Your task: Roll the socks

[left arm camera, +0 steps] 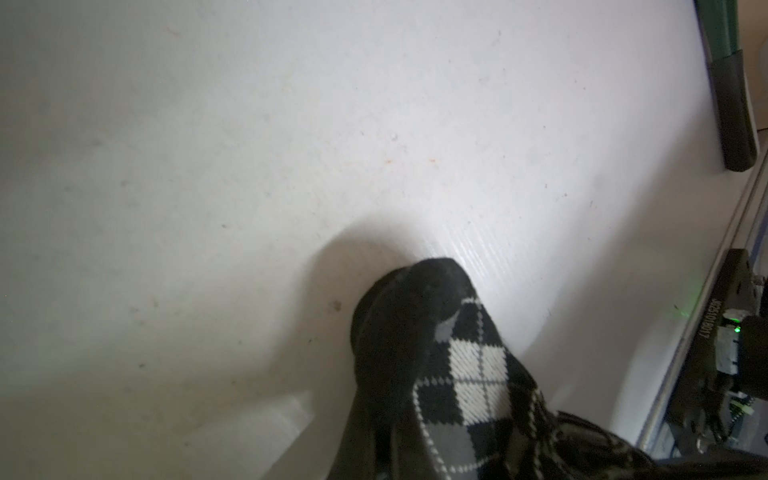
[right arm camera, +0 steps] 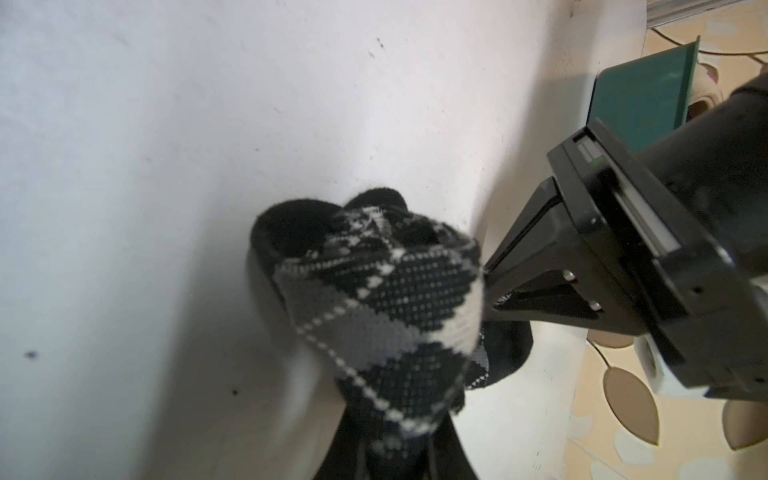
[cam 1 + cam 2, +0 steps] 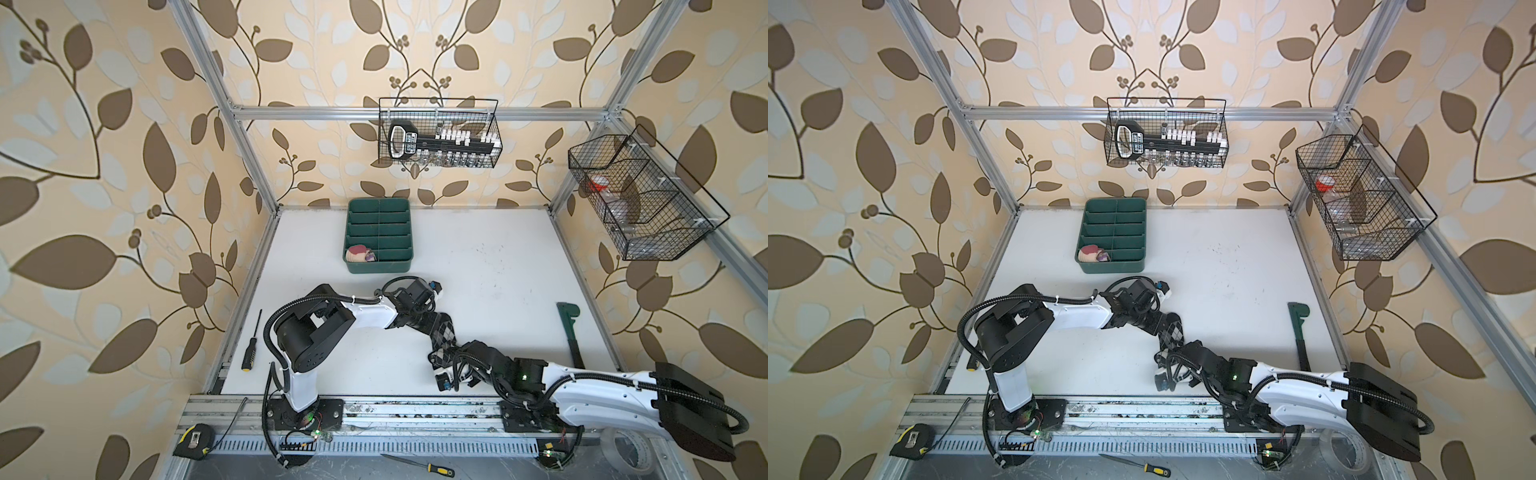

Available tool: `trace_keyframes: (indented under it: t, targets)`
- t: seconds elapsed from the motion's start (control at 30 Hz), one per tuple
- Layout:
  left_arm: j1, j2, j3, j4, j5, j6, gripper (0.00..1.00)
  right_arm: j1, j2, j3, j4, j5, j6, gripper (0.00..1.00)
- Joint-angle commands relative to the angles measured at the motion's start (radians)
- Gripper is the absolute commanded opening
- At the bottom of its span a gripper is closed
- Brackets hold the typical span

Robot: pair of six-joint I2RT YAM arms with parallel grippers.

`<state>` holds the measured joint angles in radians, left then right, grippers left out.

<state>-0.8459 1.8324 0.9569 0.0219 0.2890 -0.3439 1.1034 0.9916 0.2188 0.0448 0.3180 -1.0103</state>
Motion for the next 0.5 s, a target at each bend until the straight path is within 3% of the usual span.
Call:
trace_keyframes:
  t: [0.0,0.27,0.47]
  targets:
    - [-0.010,-0.085,-0.059,-0.016,-0.077,0.010,0.00,-0.007,0.006,-0.007,-0.021,-0.002,0.025,0.00]
    - [0.013,-0.224,-0.169,-0.048,-0.198,0.055,0.00,-0.028,0.015,0.042,-0.132,-0.031,0.115,0.00]
    - [0.037,-0.234,-0.149,-0.066,-0.228,0.112,0.00,-0.040,0.075,0.139,-0.309,-0.167,0.213,0.00]
